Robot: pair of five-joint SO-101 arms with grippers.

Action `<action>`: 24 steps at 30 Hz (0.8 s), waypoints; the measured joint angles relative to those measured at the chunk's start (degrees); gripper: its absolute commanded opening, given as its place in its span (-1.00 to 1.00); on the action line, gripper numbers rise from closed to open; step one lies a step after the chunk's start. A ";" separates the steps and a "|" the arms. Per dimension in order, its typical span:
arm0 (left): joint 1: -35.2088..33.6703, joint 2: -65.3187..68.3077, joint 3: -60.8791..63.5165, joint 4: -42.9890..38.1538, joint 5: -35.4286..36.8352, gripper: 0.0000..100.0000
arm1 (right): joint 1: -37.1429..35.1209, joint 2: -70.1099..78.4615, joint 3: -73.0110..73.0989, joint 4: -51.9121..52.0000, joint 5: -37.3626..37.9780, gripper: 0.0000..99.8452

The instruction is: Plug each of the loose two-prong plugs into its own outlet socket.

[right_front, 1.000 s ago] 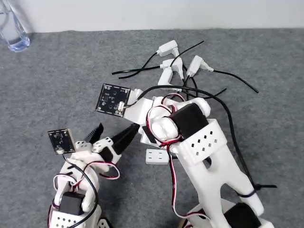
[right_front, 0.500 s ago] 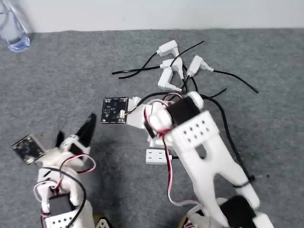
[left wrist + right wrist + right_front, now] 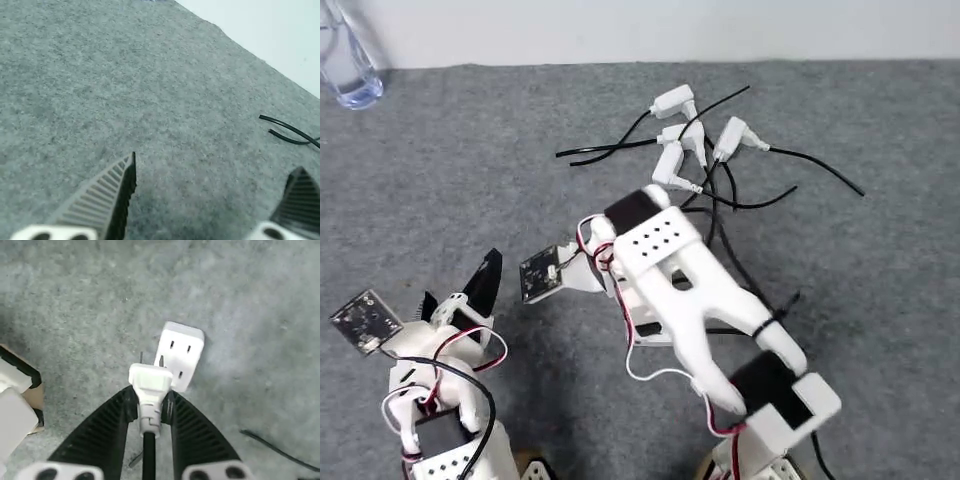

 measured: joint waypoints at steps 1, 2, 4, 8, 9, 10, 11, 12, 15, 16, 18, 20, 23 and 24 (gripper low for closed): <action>0.00 0.00 0.00 0.00 0.00 -0.13 | 0.09 0.53 0.00 -0.53 0.00 -0.98; 0.00 0.00 0.00 0.00 0.00 -0.13 | 0.09 0.97 0.00 -0.70 0.09 -0.98; 0.00 0.00 0.00 0.00 0.00 -0.13 | 0.09 1.41 0.00 -0.97 0.09 -0.98; 0.00 0.00 0.00 0.00 0.00 -0.13 | 0.09 1.49 -0.70 -1.23 0.35 -0.98; 0.00 0.00 0.00 0.00 0.00 -0.13 | 0.09 1.49 -0.70 -1.23 0.88 -0.98; 0.00 0.00 0.00 0.00 0.00 -0.13 | 0.09 1.58 -0.70 -1.23 1.41 -0.98; 0.00 0.00 0.00 0.00 0.00 -0.13 | 0.18 1.58 -0.70 -1.32 1.93 -0.98; 0.00 0.00 0.00 0.00 0.00 -0.13 | 0.44 1.58 -0.70 -1.32 2.20 -0.98; 0.00 0.00 0.00 0.09 0.00 -0.13 | 1.05 1.58 -0.70 -3.16 2.73 -0.98; 0.00 0.00 0.00 0.09 0.00 -0.13 | 1.32 1.58 -0.70 -3.25 3.08 -0.98; 0.00 0.00 0.00 0.09 0.00 -0.13 | 1.93 1.58 -0.70 -3.25 4.04 -0.98; 0.00 0.00 0.00 0.09 0.00 -0.13 | 2.64 1.58 -0.70 -3.52 4.40 -0.98; 0.00 0.00 0.00 0.09 0.00 -0.13 | 3.25 1.67 -0.70 -5.19 4.57 -0.98; 0.00 0.00 0.00 0.09 0.00 -0.13 | 3.25 2.02 -0.70 -5.45 4.84 -0.98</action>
